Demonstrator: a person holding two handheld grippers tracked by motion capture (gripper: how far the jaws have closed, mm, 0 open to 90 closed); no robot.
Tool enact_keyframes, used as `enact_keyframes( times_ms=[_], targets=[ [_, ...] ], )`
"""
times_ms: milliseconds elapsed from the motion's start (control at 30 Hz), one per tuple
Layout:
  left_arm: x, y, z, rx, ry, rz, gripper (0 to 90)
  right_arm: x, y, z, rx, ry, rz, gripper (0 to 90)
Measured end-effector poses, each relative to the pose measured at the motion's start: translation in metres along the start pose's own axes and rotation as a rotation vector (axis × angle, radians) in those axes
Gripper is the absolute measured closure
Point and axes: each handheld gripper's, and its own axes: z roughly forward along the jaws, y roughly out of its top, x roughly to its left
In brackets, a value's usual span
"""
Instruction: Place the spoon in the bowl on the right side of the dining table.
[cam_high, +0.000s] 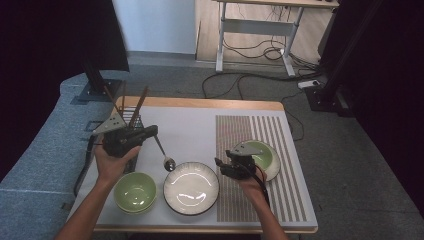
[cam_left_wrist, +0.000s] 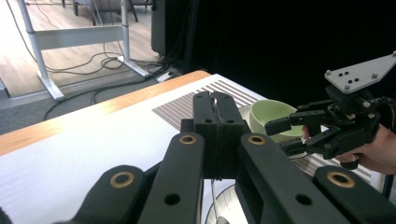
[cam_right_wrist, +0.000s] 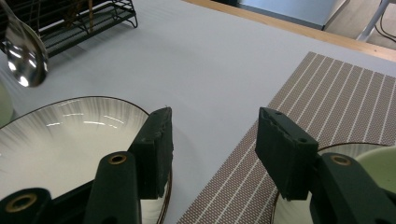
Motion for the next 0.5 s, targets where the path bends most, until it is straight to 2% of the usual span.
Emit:
enact_keyframes(
  times_ms=[300, 400, 500],
  targets=[
    [-0.006, 0.000, 0.004, -0.002, -0.022, 0.000, 89.5, 0.007, 0.003, 0.001, -0.012, 0.023, 0.009, 46.9],
    [-0.006, -0.001, 0.005, 0.003, -0.021, 0.005, 89.5, 0.013, 0.007, 0.001, -0.027, 0.072, 0.034, 47.8],
    [-0.007, -0.001, 0.006, 0.001, -0.026, 0.005, 89.5, 0.017, 0.009, 0.002, -0.029, 0.081, 0.030, 47.9]
  ],
)
